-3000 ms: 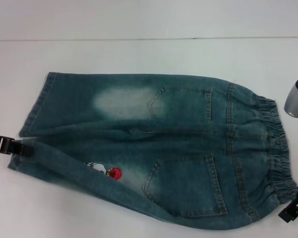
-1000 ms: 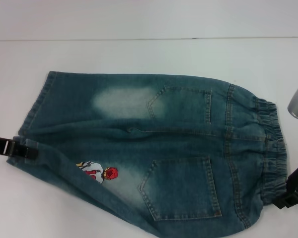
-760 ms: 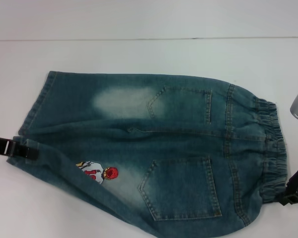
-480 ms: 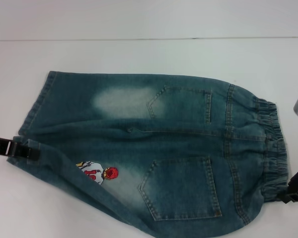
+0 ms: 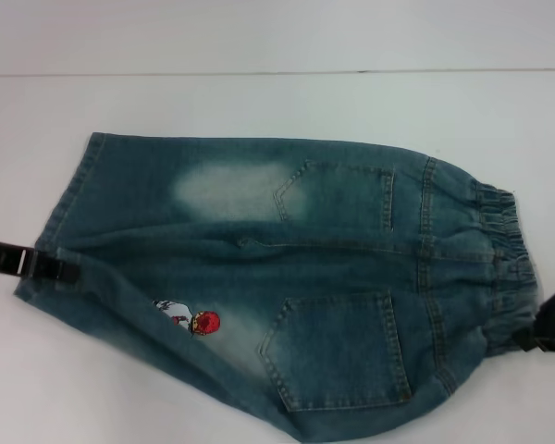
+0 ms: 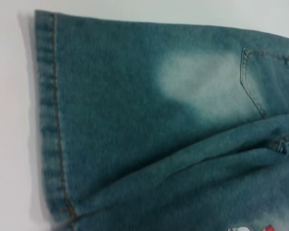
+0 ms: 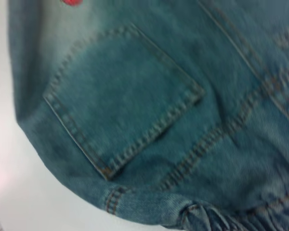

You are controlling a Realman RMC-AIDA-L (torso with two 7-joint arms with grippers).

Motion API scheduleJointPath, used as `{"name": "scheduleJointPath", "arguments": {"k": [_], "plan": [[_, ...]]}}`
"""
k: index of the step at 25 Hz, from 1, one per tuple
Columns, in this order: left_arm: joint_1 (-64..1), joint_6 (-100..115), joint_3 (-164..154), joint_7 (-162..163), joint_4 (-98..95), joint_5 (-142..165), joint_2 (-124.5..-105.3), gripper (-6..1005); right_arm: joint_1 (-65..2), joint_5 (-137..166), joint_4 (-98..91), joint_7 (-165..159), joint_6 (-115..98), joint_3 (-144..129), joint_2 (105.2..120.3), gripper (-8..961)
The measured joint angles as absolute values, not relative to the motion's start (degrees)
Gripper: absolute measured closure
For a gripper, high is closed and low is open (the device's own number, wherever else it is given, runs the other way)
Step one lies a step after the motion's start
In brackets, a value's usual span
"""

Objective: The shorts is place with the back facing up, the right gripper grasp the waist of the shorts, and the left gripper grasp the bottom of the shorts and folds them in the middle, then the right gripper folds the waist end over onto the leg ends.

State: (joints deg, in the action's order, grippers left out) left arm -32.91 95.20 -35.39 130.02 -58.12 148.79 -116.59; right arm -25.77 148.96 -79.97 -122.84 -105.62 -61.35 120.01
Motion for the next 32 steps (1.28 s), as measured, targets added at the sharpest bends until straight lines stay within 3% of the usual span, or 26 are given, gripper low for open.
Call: {"name": "scheduleJointPath", "arguments": {"k": [20,32], "plan": [[-34.9,80.42,-34.73,128.91,-56.71,143.46,-116.21,929,-25.65,128.11,-78.04,-115.92,-111.52,-33.12,118.65,913],[-35.1,74.31,-33.33,129.56,-56.61,141.93,-116.26,936,-26.0,127.04,-60.57,-107.23,-108.73,-23.4,114.62,913]]}}
